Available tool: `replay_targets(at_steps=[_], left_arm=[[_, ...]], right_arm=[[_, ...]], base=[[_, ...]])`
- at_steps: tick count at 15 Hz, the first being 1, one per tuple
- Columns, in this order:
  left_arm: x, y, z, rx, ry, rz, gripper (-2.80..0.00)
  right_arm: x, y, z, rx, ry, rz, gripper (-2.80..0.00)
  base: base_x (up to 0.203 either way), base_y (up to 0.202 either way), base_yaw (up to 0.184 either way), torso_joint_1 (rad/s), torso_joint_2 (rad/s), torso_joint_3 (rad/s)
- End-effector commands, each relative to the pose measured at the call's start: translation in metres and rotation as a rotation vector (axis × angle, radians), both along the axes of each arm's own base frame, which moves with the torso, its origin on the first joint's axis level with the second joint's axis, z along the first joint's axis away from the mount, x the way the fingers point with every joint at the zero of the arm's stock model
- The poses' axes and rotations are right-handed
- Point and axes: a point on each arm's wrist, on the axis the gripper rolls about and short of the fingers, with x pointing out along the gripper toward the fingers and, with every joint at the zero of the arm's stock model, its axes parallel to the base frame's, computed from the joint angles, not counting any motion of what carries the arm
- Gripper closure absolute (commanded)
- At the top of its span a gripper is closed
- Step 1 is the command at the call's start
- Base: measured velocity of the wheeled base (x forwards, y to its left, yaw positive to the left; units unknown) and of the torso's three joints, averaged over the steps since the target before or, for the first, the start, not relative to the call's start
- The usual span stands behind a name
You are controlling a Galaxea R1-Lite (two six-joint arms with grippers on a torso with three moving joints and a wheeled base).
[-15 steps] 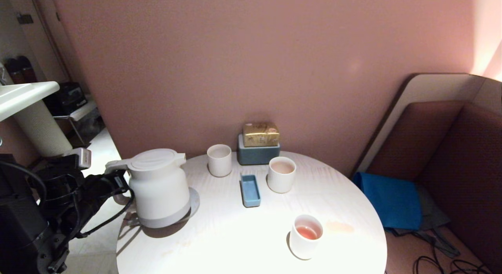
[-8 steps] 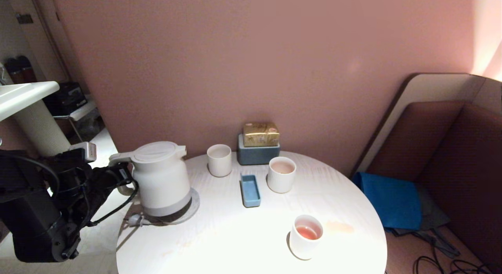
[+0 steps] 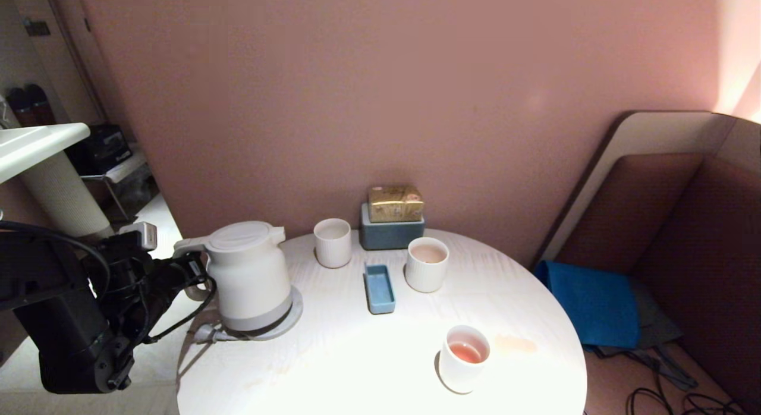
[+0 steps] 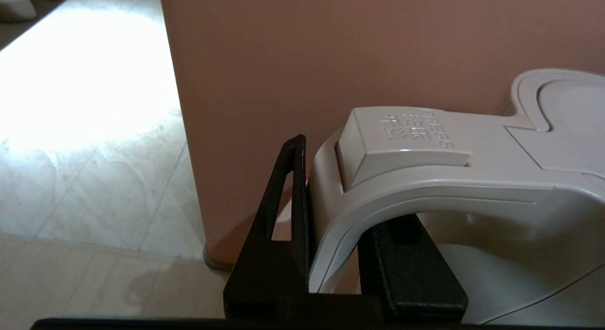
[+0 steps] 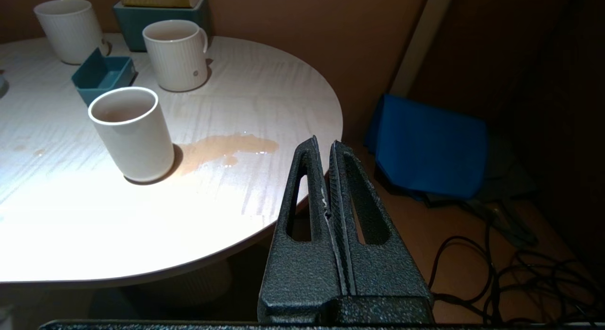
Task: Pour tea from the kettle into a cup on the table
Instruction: Put down the kettle on the table
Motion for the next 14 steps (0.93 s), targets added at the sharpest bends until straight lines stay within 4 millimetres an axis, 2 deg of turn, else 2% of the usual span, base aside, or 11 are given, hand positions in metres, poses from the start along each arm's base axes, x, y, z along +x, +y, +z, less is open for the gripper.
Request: replay_targets(at_steps=[1, 8, 12, 14], left_arm=[[-0.001, 0.000, -0.001, -0.001, -0.023, 0.000, 0.00], [-0.003, -0.016, -0.005, -0.001, -0.003, -0.031, 0.00], [-0.002, -0.018, -0.009, 0.017, 0.008, -0.022, 0.00], [-0.002, -0.017, -0.012, 0.085, 0.029, 0.018, 0.00]], right_arm=[[0.000, 0.000, 0.000, 0.000, 0.002, 0.000, 0.00], [0.000, 0.000, 0.000, 0.000, 0.002, 0.001, 0.00], [0.000, 0.000, 0.000, 0.000, 0.002, 0.000, 0.00], [0.000, 0.000, 0.000, 0.000, 0.002, 0.000, 0.00]], base=[[0.000, 0.000, 0.000, 0.000, 0.00, 0.000], [0.000, 0.000, 0.000, 0.000, 0.00, 0.000], [0.000, 0.000, 0.000, 0.000, 0.00, 0.000], [0.000, 0.000, 0.000, 0.000, 0.00, 0.000]])
